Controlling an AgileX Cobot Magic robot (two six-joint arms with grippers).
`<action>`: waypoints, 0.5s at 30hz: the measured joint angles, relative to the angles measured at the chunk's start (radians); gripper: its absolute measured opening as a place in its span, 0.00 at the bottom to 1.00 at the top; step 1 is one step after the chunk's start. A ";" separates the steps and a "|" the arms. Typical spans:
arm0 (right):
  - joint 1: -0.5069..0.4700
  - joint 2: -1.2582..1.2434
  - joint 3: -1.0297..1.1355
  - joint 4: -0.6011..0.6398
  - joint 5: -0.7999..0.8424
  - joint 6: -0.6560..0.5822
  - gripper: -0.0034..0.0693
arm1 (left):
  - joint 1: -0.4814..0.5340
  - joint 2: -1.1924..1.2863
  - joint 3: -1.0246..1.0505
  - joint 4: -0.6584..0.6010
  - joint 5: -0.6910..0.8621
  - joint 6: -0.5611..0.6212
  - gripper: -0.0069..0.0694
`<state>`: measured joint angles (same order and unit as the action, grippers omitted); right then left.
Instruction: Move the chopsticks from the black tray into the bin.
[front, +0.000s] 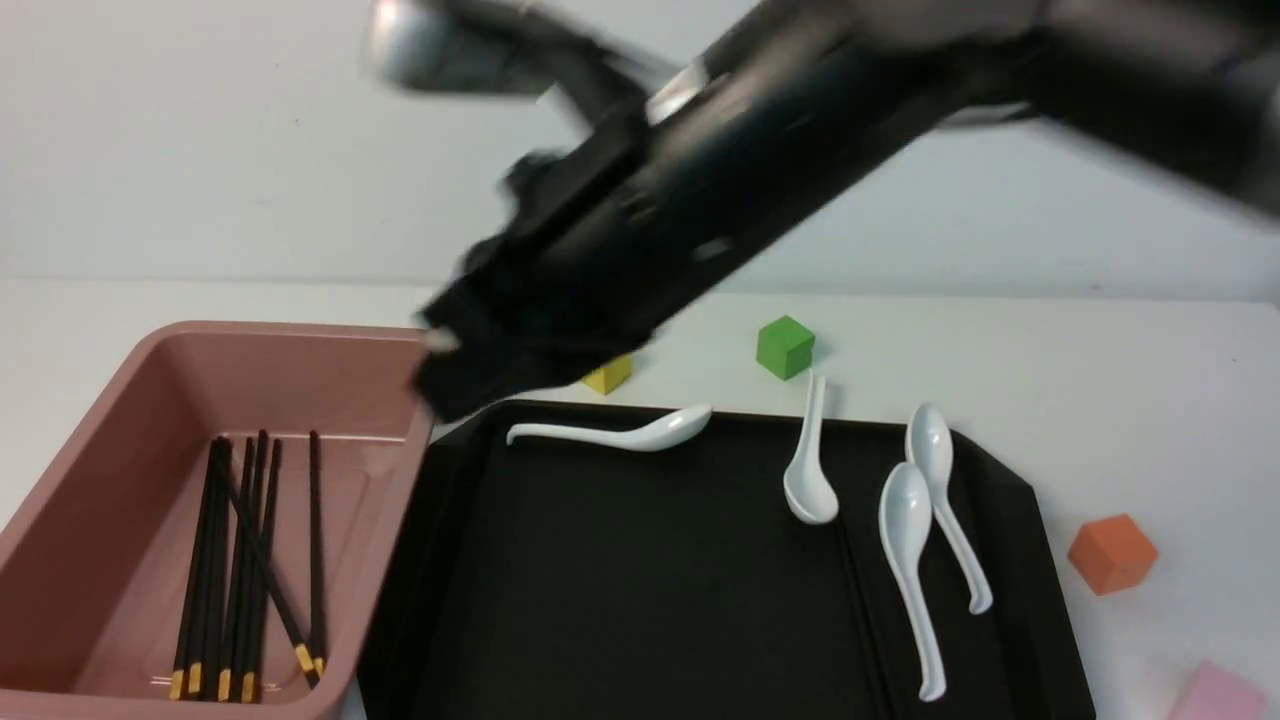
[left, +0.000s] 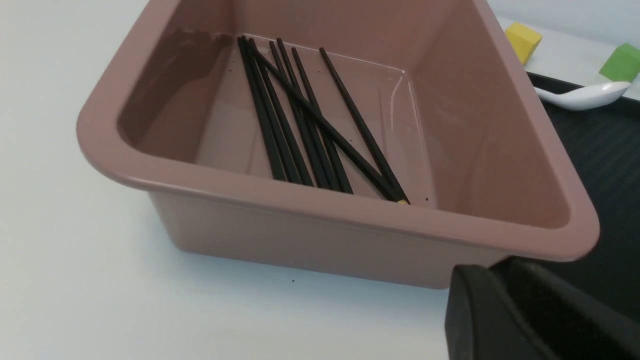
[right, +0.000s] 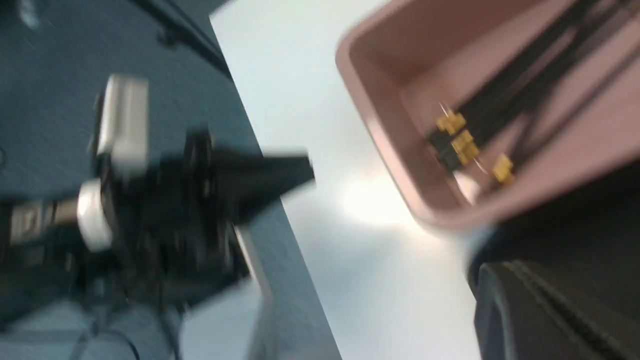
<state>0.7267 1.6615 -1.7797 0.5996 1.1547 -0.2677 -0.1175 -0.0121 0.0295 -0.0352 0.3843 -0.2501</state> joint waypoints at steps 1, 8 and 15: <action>0.000 -0.024 0.003 -0.023 0.008 0.005 0.04 | 0.000 0.000 0.000 0.000 0.000 0.000 0.23; 0.000 -0.546 0.368 -0.355 -0.023 0.157 0.04 | 0.000 0.000 0.000 0.000 0.000 0.000 0.23; 0.000 -1.056 0.997 -0.371 -0.547 0.213 0.05 | 0.000 0.000 0.000 0.000 0.000 0.000 0.24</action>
<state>0.7267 0.6055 -0.7823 0.2287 0.6074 -0.0545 -0.1175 -0.0121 0.0295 -0.0352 0.3843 -0.2501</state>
